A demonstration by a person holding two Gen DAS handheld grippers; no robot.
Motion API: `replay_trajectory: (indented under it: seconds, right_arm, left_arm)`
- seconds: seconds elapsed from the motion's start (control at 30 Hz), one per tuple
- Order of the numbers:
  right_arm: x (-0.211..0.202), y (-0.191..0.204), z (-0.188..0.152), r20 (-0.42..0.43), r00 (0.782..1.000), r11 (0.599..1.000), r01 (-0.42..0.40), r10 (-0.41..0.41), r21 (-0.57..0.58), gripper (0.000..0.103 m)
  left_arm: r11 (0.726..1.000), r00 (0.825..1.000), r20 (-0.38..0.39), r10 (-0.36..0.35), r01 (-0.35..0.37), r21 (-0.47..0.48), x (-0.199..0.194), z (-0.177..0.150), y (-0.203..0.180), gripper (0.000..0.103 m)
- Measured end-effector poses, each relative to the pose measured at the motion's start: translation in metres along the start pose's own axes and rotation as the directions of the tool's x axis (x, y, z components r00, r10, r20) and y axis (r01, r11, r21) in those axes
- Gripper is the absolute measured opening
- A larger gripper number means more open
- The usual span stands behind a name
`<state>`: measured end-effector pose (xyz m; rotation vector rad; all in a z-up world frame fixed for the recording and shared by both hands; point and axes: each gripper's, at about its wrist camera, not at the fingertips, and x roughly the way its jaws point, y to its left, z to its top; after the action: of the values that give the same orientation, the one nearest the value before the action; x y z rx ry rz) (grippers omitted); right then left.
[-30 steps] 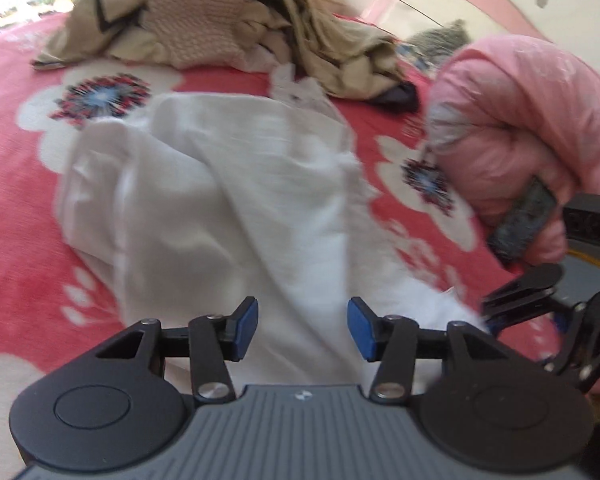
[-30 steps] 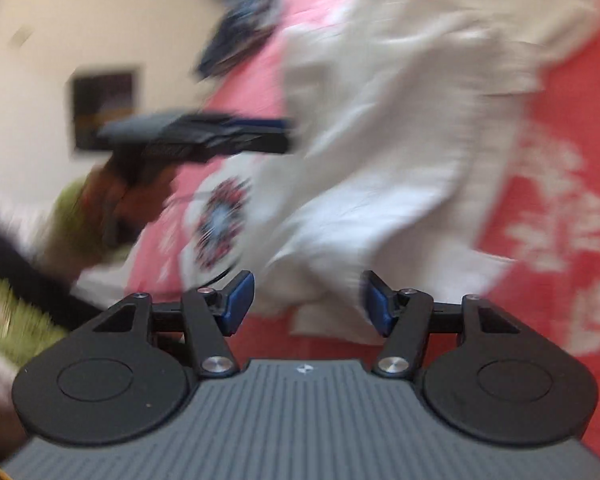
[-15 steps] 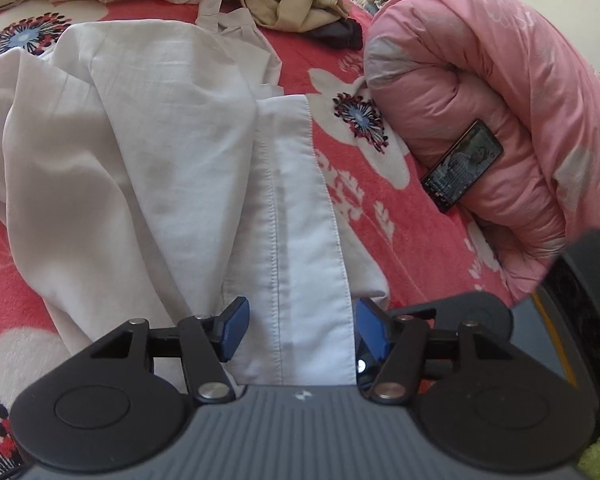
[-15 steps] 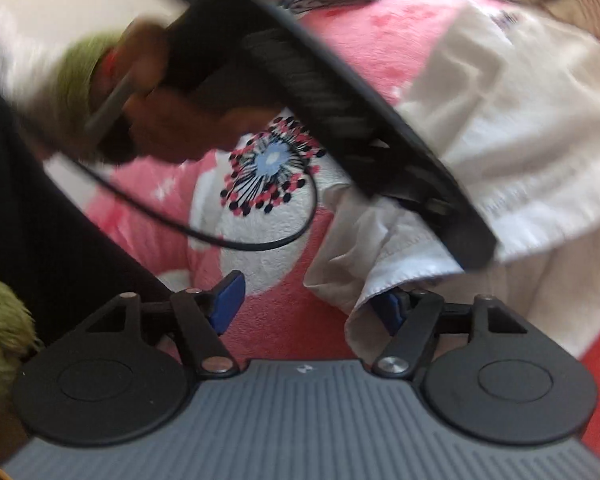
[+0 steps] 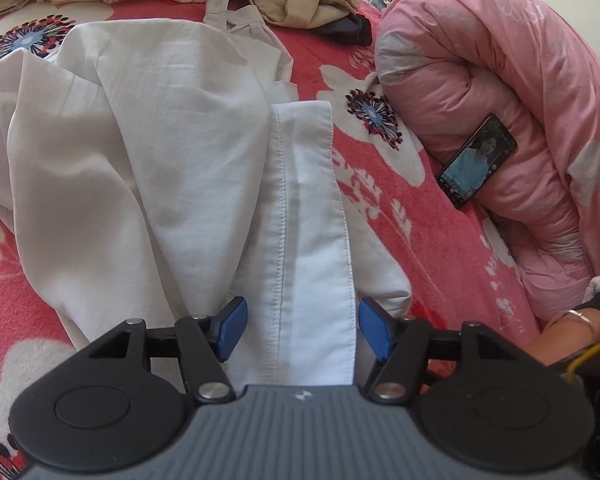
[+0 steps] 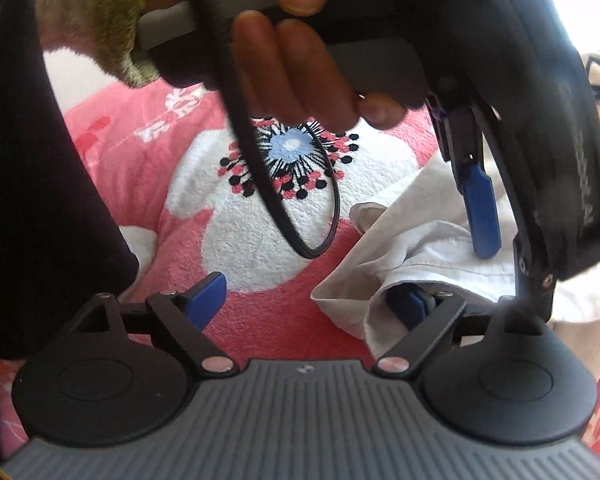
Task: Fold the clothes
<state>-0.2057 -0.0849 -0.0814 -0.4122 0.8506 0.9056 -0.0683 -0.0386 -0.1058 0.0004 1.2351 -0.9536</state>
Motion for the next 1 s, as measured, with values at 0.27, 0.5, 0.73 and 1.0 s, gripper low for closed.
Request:
replay_trajectory:
  seconds: [0.27,0.5,0.73,1.0]
  right_arm:
    - [0.005,-0.004,-0.001,-0.003,0.999,0.999,-0.041,0.041,0.012,0.087]
    - [-0.018,-0.058,-0.016,0.041,0.982,0.941,-0.19,0.186,0.279,0.087]
    - [-0.047,-0.146,-0.049,0.28,0.932,0.686,-0.36,0.231,0.633,0.087]
    - [-0.021,-0.226,-0.081,0.281,0.96,0.443,-0.249,-0.006,0.861,0.071]
  left_arm:
    - [0.999,0.999,-0.021,0.028,-0.029,-0.032,0.005,-0.005,0.016,0.063]
    - [0.999,0.999,-0.013,0.034,-0.035,-0.032,0.005,-0.008,0.014,0.063]
    - [0.999,0.999,-0.008,0.036,-0.036,-0.021,0.004,-0.009,0.016,0.063]
    - [0.996,0.997,0.003,0.075,-0.075,0.05,-0.001,-0.012,0.005,0.063]
